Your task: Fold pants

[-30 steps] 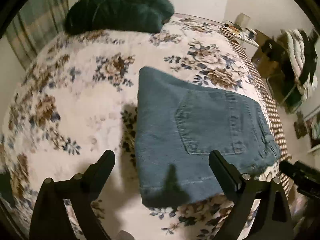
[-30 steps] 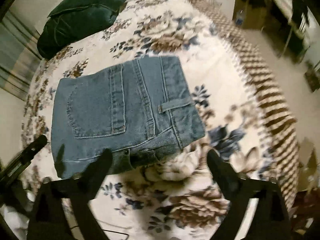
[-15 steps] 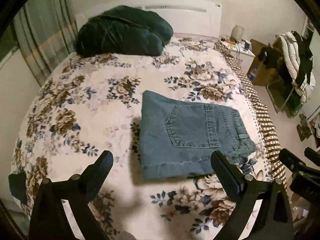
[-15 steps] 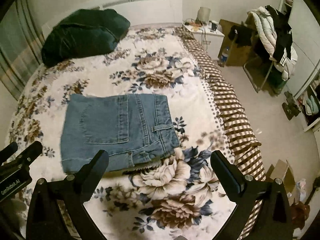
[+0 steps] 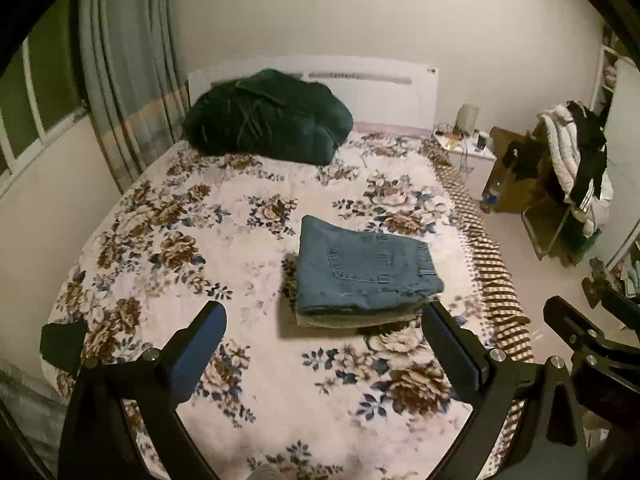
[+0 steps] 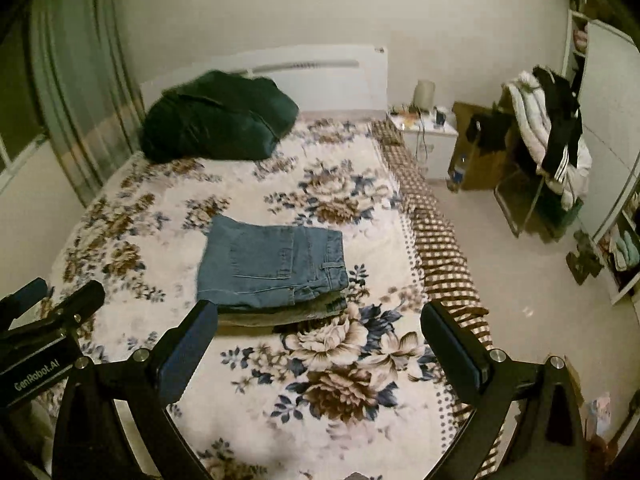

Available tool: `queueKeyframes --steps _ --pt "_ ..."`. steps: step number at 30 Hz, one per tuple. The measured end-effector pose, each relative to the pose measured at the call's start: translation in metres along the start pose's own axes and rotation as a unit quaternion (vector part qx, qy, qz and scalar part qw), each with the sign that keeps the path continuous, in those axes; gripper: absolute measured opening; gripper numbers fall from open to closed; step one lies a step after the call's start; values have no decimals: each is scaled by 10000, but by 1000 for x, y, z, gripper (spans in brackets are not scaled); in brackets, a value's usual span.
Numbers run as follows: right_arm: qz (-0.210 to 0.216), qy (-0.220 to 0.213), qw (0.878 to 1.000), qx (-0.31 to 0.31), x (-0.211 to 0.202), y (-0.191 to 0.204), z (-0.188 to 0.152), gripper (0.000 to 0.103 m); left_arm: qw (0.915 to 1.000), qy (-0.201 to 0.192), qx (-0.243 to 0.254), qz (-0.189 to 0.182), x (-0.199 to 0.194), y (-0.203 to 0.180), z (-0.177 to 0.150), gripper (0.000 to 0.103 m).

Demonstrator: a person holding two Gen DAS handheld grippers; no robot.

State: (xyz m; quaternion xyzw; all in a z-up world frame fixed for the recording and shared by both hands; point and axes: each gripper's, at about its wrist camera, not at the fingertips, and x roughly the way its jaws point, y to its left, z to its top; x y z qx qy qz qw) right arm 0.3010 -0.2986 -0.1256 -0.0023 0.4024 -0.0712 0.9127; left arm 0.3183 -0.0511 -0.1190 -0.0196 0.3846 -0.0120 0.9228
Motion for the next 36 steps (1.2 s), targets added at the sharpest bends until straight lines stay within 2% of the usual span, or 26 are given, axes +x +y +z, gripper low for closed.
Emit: queueKeyframes --steps 8,17,25,36 --pt "99 -539 9984 -137 -138 -14 -34 103 9996 -277 -84 23 -94 -9 -26 100" --pt "194 -802 9965 -100 -229 -24 -54 103 9987 -492 -151 -7 -148 -7 -38 100" --pt "93 -941 9954 -149 -250 -18 -45 103 9979 -605 -220 -63 -161 4 -42 103" --pt "128 -855 9961 -151 -241 -10 -42 103 9986 -511 -141 -36 -165 7 -49 103"
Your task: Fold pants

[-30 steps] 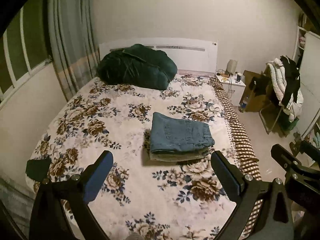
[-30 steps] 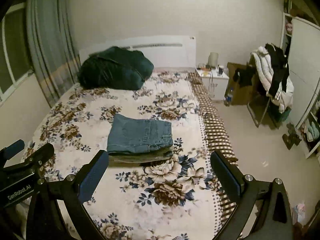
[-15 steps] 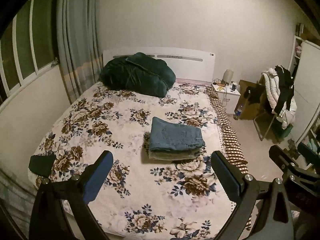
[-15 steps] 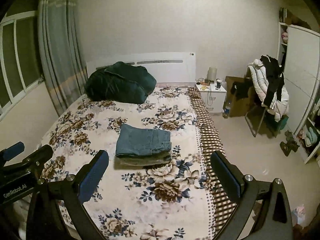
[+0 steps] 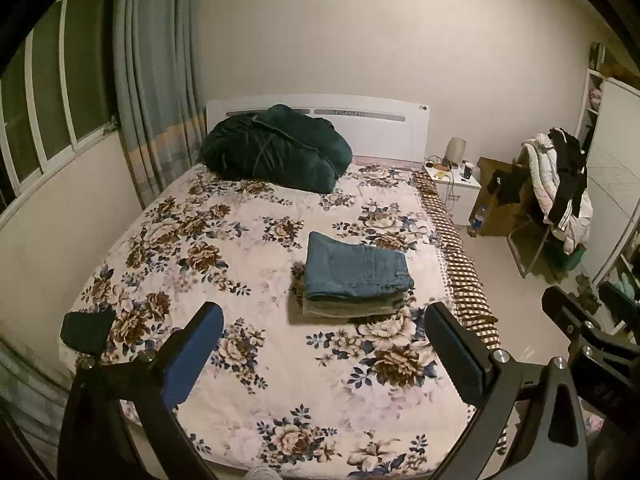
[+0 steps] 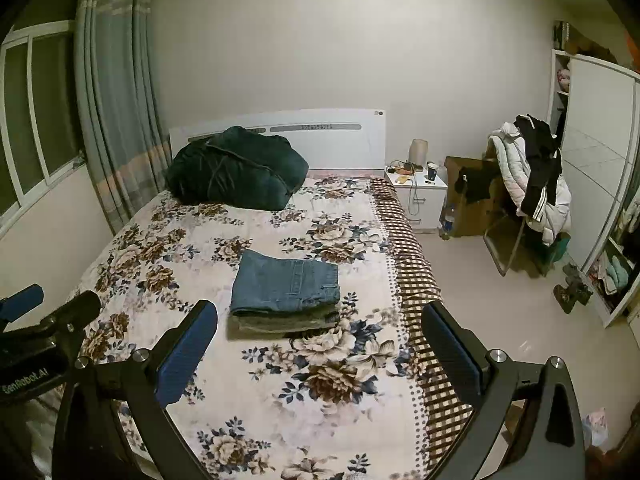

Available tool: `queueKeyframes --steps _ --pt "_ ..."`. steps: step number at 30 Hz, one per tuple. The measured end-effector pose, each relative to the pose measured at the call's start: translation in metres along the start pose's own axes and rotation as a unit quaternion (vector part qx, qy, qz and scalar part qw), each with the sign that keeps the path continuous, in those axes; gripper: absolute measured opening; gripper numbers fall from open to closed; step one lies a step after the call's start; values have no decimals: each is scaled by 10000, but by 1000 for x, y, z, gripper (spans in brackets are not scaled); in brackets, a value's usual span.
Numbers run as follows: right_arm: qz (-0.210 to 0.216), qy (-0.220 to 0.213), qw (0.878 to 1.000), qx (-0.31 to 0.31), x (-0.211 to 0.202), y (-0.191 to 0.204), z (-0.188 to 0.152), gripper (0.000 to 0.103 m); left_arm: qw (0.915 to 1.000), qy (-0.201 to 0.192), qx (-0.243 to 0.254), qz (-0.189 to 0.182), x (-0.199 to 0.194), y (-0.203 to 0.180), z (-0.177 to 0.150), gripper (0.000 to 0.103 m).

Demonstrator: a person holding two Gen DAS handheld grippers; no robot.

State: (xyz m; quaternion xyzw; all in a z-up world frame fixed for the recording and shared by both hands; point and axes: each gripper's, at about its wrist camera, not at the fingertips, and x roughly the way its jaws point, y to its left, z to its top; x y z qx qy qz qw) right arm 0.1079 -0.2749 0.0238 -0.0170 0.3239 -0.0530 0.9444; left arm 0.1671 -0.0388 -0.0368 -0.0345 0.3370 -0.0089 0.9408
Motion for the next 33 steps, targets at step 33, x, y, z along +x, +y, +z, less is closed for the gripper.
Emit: queueKeyframes --steps 33 --pt "99 51 9999 -6 5 5 1 103 10000 -9 26 38 -6 11 -2 103"
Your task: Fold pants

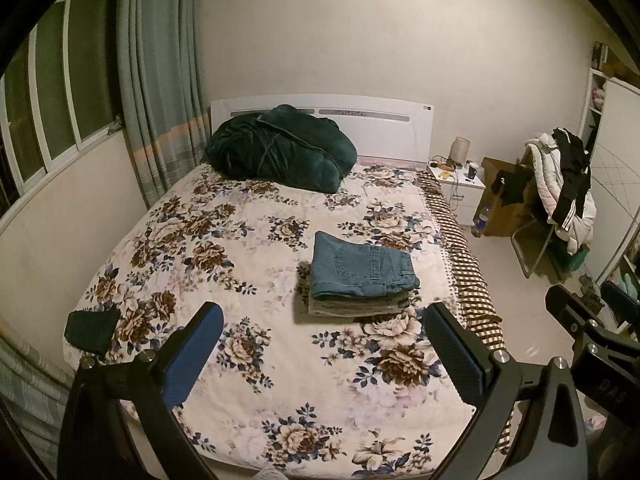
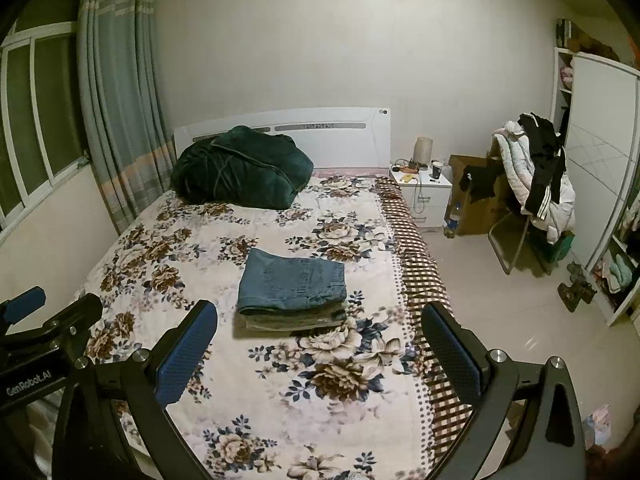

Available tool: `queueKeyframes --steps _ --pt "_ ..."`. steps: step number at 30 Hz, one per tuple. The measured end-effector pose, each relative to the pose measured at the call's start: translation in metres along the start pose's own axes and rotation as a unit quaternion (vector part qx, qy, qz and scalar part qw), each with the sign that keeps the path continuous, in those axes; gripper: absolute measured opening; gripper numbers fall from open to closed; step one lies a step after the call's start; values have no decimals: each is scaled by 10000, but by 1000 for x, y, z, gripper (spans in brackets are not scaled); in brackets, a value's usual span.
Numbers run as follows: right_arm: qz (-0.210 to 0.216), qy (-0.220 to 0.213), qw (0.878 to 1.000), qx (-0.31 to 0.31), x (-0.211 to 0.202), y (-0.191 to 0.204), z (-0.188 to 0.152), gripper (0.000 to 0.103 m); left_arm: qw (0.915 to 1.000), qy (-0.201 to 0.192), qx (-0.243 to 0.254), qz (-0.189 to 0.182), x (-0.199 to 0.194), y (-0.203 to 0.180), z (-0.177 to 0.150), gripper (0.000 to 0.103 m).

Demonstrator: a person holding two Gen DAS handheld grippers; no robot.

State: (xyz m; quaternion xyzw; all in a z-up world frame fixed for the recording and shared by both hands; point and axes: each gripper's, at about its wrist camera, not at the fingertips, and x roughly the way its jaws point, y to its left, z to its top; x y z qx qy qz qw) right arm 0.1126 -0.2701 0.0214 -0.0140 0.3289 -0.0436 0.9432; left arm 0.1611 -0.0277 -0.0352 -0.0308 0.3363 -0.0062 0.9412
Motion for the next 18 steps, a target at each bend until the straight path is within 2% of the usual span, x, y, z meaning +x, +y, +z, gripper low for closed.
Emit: queueKeyframes --steps 18 --pt "-16 18 10000 7 0 1 -2 103 10000 -7 35 37 1 -2 6 103"
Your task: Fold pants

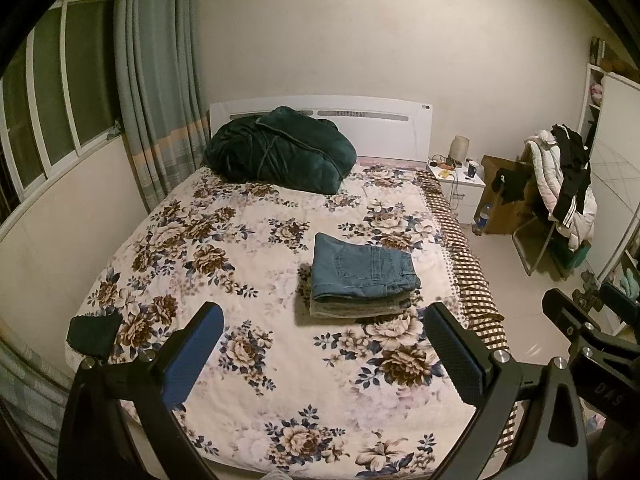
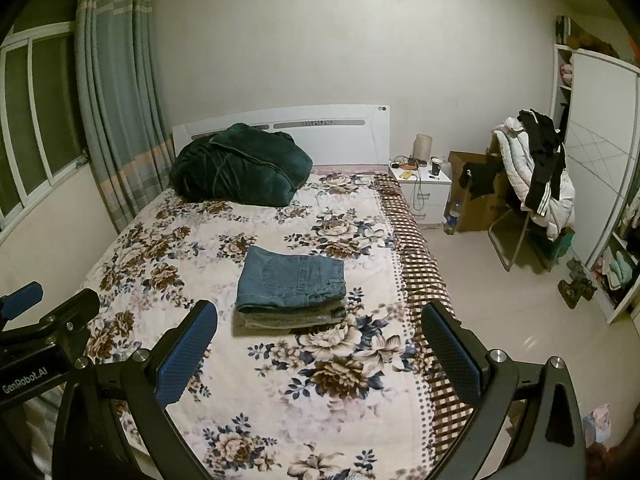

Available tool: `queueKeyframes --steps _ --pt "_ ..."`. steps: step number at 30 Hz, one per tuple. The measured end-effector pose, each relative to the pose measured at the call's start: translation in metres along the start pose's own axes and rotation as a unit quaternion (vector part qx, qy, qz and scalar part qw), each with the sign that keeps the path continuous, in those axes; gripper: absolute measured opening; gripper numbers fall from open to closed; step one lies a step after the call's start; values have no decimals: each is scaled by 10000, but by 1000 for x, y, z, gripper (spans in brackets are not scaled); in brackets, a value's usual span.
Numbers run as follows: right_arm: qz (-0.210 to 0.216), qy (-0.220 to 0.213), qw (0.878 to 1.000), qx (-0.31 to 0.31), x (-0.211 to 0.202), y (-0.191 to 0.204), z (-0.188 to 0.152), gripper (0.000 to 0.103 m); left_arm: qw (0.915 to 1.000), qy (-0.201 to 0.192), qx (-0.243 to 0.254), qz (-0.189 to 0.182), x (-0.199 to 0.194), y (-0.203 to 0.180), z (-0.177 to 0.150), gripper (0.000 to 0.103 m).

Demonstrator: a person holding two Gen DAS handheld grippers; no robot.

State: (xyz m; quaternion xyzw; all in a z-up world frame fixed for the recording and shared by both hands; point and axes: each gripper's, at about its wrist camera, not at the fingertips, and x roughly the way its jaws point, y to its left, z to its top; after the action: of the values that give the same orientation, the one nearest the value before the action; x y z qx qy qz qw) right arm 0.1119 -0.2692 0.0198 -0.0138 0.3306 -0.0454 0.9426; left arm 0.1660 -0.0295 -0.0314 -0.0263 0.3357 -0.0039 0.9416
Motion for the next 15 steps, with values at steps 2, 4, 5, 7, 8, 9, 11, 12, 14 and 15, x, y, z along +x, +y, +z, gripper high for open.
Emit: queueKeyframes --steps 2,4,5,7,8,9,11,12,14,15 --pt "-13 13 10000 11 2 1 -1 103 10000 7 4 -2 0 1 0 103" --pt "-19 33 10000 20 4 1 -3 103 10000 -13 6 12 0 0 0 103" --pt "-20 39 10000 28 4 1 -5 103 10000 -7 6 7 0 1 0 103" --pt "-32 51 10000 39 5 1 -7 103 10000 -2 16 15 0 1 0 103" --pt "-40 52 10000 40 6 1 -8 103 10000 -2 22 23 0 1 1 103" --pt "-36 53 10000 44 6 0 -8 103 10000 -2 14 13 0 1 0 103" --pt "-24 48 10000 53 5 0 -8 103 10000 -4 11 30 0 2 0 103" --pt "-30 49 10000 38 6 0 -8 103 10000 -8 20 20 0 2 -1 103" --pt "-29 45 10000 47 5 -1 -8 103 10000 -7 23 23 0 3 -1 103" --pt "-30 54 10000 51 6 -1 -8 103 10000 -10 29 21 0 2 -1 103"
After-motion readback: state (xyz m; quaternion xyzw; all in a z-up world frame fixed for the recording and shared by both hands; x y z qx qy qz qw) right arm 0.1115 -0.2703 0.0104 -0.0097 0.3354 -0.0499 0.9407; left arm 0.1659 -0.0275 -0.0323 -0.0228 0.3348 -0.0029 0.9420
